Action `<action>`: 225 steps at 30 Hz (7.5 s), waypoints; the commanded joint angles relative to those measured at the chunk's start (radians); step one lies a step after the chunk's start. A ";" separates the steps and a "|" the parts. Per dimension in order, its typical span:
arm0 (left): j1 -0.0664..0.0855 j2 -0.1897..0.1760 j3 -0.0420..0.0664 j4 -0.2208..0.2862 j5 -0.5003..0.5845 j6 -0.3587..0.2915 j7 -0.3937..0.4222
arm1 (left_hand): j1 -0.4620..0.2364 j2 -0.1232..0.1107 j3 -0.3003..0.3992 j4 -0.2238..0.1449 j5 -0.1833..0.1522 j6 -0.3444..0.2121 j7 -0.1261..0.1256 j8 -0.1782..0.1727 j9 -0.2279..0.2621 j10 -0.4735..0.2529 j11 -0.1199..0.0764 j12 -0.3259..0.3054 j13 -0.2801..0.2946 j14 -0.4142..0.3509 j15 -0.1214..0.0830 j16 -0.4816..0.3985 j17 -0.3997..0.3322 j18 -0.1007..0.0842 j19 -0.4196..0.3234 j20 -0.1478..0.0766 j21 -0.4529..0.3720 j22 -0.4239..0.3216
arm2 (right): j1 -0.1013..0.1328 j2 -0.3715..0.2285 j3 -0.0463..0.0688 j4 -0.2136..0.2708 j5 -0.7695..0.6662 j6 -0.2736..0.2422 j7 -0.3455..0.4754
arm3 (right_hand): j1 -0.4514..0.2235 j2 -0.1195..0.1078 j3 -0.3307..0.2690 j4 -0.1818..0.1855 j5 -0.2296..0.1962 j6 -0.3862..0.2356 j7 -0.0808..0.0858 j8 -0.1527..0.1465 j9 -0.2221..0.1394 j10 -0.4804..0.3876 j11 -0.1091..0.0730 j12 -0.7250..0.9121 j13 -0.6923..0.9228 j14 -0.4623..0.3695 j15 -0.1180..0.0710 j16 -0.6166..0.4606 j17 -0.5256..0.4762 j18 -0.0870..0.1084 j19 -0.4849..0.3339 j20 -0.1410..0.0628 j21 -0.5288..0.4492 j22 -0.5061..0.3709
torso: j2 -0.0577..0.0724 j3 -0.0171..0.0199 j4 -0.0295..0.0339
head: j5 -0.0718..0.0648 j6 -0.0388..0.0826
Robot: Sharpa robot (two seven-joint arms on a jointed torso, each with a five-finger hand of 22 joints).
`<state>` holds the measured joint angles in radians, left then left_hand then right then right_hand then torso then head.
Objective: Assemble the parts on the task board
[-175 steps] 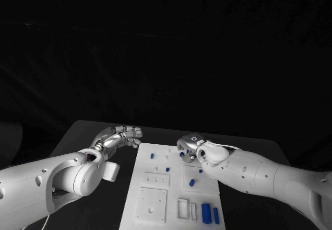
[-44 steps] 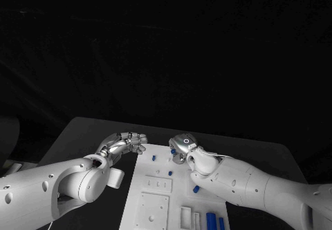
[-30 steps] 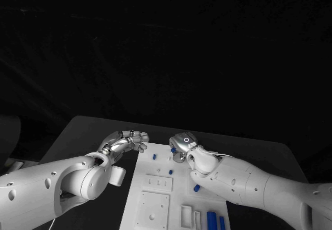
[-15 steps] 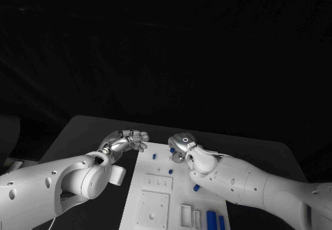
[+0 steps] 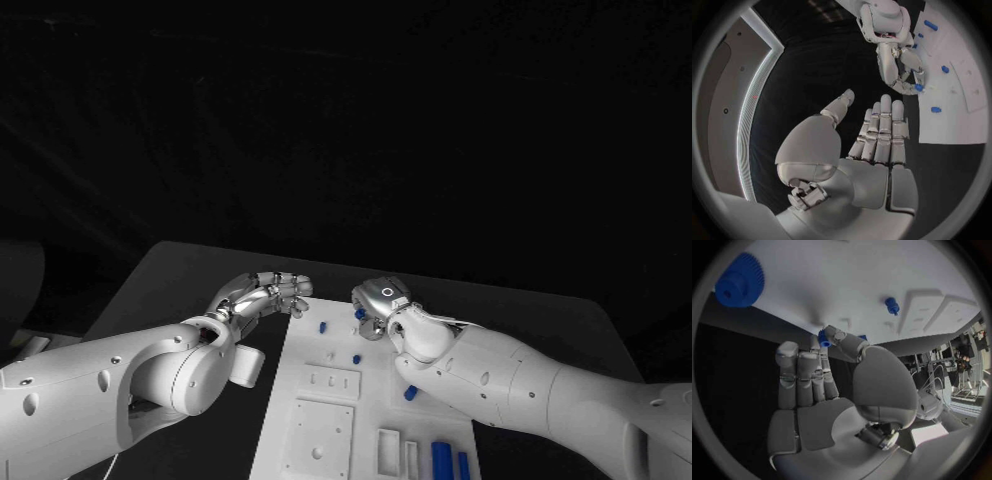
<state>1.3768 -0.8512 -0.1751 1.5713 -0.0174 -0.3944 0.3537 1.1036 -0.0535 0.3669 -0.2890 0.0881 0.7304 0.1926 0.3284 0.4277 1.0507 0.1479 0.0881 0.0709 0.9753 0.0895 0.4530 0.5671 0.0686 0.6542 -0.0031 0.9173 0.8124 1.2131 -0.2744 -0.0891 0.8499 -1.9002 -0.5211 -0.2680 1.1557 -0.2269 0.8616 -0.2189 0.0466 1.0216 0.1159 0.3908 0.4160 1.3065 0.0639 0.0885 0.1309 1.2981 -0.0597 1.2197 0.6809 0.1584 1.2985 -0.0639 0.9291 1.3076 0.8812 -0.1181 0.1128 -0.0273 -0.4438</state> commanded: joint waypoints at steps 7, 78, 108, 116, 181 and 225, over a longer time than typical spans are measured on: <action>0.002 0.002 0.001 0.002 -0.006 0.002 0.005 | 0.000 -0.010 -0.004 0.000 0.005 0.004 0.003 -0.007 -0.001 0.002 0.005 -0.006 -0.001 0.003 0.006 -0.007 0.002 0.020 -0.005 0.000 -0.006 -0.002 | -0.002 0.003 -0.001 -0.010 0.014 0.012 0.003 | 0.003 -0.037 -0.006 0.020 0.002 -0.035 0.013 -0.022 0.000 -0.039 0.013 -0.024 -0.007 0.003 0.023 -0.003 -0.011 0.103 -0.005 0.012 -0.008 0.005 | 0.000 -0.0017 -0.0004 | 0.002 0.002; 0.006 -0.013 0.001 -0.033 -0.010 0.018 0.006 | 0.003 -0.007 -0.004 0.000 0.004 0.019 0.006 -0.004 -0.003 0.035 0.003 -0.002 0.004 0.006 0.008 -0.021 0.014 0.020 -0.007 0.001 -0.006 -0.002 | 0.035 -0.272 0.072 0.321 0.221 0.013 0.107 | -0.042 -0.071 -0.076 0.031 0.002 -0.101 0.041 -0.049 -0.010 -0.055 0.014 0.005 -0.002 -0.003 0.025 0.004 -0.036 0.103 -0.014 0.016 -0.017 0.003 | -0.015 0.0121 -0.0266 | 0.019 0.019; -0.004 0.006 -0.002 -0.078 -0.037 0.042 0.013 | 0.004 -0.003 -0.007 0.000 0.004 0.031 0.003 -0.004 -0.007 0.070 -0.005 0.003 0.006 0.009 0.008 -0.036 0.027 0.020 -0.011 0.001 -0.005 -0.001 | -0.033 -0.251 0.073 0.103 0.446 0.150 0.233 | -0.081 -0.028 -0.238 0.003 0.113 -0.140 0.022 -0.090 -0.025 -0.121 -0.041 1.061 1.068 -0.019 -0.028 0.136 0.112 0.103 0.002 -0.028 0.095 0.023 | -0.022 0.0531 -0.0459 | 0.022 0.001; -0.004 0.003 -0.002 -0.072 -0.041 0.044 0.011 | 0.004 -0.003 -0.007 0.000 0.004 0.030 0.003 -0.005 -0.007 0.068 -0.005 0.001 0.005 0.009 0.008 -0.037 0.028 0.019 -0.011 0.002 -0.005 -0.001 | -0.035 -0.218 0.073 0.060 0.440 0.143 0.225 | -0.088 -0.021 -0.247 0.000 0.116 -0.163 0.030 -0.102 -0.029 -0.116 -0.033 1.084 1.086 -0.020 -0.021 0.140 0.127 0.103 -0.001 -0.031 0.107 0.022 | -0.015 0.0583 -0.0445 | 0.022 -0.001; -0.002 -0.015 0.000 -0.038 -0.047 0.039 0.006 | 0.004 -0.005 -0.008 0.000 0.002 0.028 0.003 -0.007 -0.009 0.065 -0.005 -0.004 0.003 0.009 0.009 -0.042 0.032 0.019 -0.012 0.002 -0.006 -0.002 | -0.030 -0.181 0.072 0.012 0.364 0.142 0.176 | -0.070 -0.009 -0.192 0.012 0.049 -0.149 0.029 -0.092 -0.022 -0.122 -0.034 1.096 1.083 -0.018 -0.021 0.134 0.160 0.103 -0.008 -0.034 0.133 0.020 | -0.013 0.0556 -0.0428 | 0.036 -0.021; 0.002 -0.026 0.000 -0.025 -0.055 0.036 0.003 | 0.005 -0.006 -0.007 0.000 0.002 0.028 0.004 -0.008 -0.011 0.064 -0.005 -0.007 0.003 0.010 0.009 -0.044 0.035 0.019 -0.013 0.002 -0.006 -0.002 | -0.036 -0.161 0.041 0.002 0.252 0.144 0.131 | -0.126 -0.034 -0.199 0.041 0.056 -0.109 0.011 -0.074 -0.011 -0.126 -0.051 1.087 1.067 -0.011 -0.037 0.116 0.181 0.103 -0.012 -0.033 0.145 0.017 | -0.016 0.0557 -0.0446 | 0.033 -0.035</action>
<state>1.3777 -0.8772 -0.1759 1.5432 -0.0658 -0.3666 0.3502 1.1079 -0.0578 0.3669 -0.2890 0.0881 0.7554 0.1925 0.3246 0.4181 1.1219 0.1446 0.0881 0.0743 0.9825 0.0965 0.4148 0.6003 0.0754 0.6468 -0.0034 0.9172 0.8117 1.1875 -0.4392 -0.0424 0.8505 -1.6366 -0.4195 -0.1283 1.0366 -0.2608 0.6670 -0.1769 0.0979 0.9068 0.1123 0.3212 0.4066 1.1848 0.0123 1.1799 1.1980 1.2844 -0.0928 1.3412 0.8611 0.1602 1.2851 -0.0907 1.0686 1.3075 0.8655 -0.0622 0.0678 0.0053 -0.4785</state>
